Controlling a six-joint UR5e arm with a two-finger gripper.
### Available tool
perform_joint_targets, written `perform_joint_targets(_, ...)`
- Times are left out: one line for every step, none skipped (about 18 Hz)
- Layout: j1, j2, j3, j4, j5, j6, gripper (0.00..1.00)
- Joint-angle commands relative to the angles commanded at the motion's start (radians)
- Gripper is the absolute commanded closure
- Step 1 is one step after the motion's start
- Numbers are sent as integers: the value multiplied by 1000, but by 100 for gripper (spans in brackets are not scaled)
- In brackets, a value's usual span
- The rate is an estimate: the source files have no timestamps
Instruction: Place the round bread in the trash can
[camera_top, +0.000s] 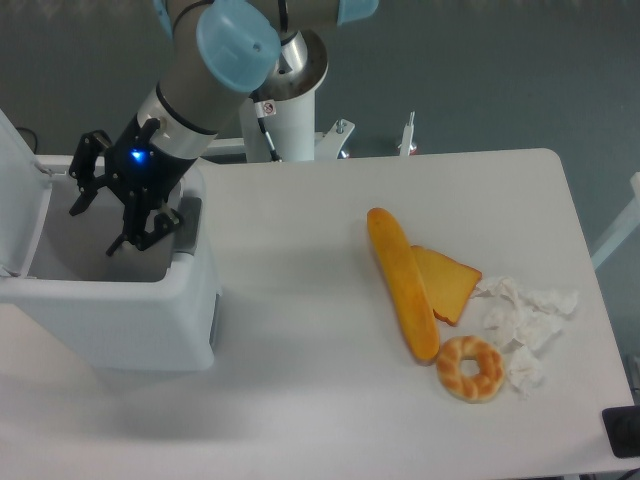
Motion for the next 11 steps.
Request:
perform_joint_targets(11, 5, 2, 17, 0, -2, 9)
perform_joint_targets(26, 11, 2, 32, 0, -2, 1)
perform_joint_targets(41, 15, 3, 43, 0, -2, 0)
perform_joint_targets(51, 18, 8, 46, 0, -2, 0)
perform_joint_targets(63, 21, 14, 46, -2, -2, 0)
perform_joint_targets(77, 22, 20, 48, -2, 0, 0)
perform_joint_targets(81, 23, 29, 48, -2, 2, 0)
perform_joint_targets(87, 22, 37, 48, -2, 2, 0)
perform_joint_targets(97, 23, 43, 48, -2, 3, 0)
perform_joint_targets(106, 23, 46, 49, -2, 3, 0)
perform_joint_targets(109, 25, 52, 51, 0, 9, 0)
